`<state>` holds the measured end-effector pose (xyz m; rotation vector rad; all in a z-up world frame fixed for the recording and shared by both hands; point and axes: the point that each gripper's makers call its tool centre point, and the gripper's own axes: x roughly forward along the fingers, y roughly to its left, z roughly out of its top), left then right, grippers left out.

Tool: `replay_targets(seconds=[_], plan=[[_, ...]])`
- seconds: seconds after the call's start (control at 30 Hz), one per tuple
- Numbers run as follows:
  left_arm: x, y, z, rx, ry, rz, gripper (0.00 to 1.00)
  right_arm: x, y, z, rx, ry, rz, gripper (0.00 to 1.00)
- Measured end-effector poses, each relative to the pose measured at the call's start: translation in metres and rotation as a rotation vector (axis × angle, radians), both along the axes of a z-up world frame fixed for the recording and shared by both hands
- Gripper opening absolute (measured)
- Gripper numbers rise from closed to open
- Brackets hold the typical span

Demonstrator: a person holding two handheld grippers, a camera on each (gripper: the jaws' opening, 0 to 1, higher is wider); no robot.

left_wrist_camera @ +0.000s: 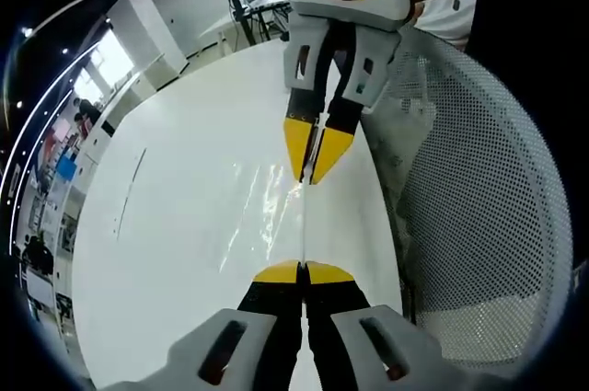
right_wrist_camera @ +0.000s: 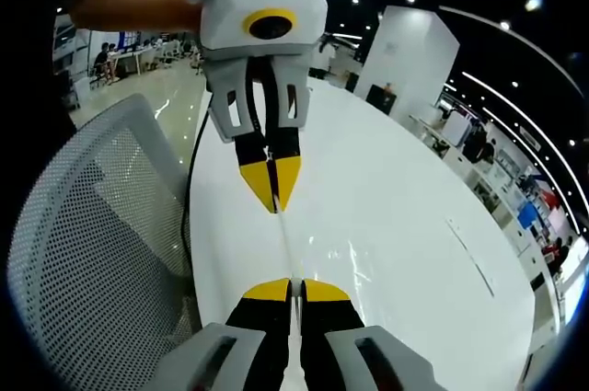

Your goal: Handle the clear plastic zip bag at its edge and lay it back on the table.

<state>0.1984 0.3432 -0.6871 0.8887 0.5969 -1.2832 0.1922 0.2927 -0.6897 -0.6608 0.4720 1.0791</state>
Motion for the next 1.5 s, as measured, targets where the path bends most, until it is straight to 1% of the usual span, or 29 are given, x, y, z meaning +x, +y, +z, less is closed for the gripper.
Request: replay_targets(seconds=[1.5], plan=[[0.0034, 0.0030, 0.0016, -0.003, -0.001, 0.013, 0.00, 0.0027, -0.0032, 0.0010, 0.010, 0.001, -0.019, 0.00]])
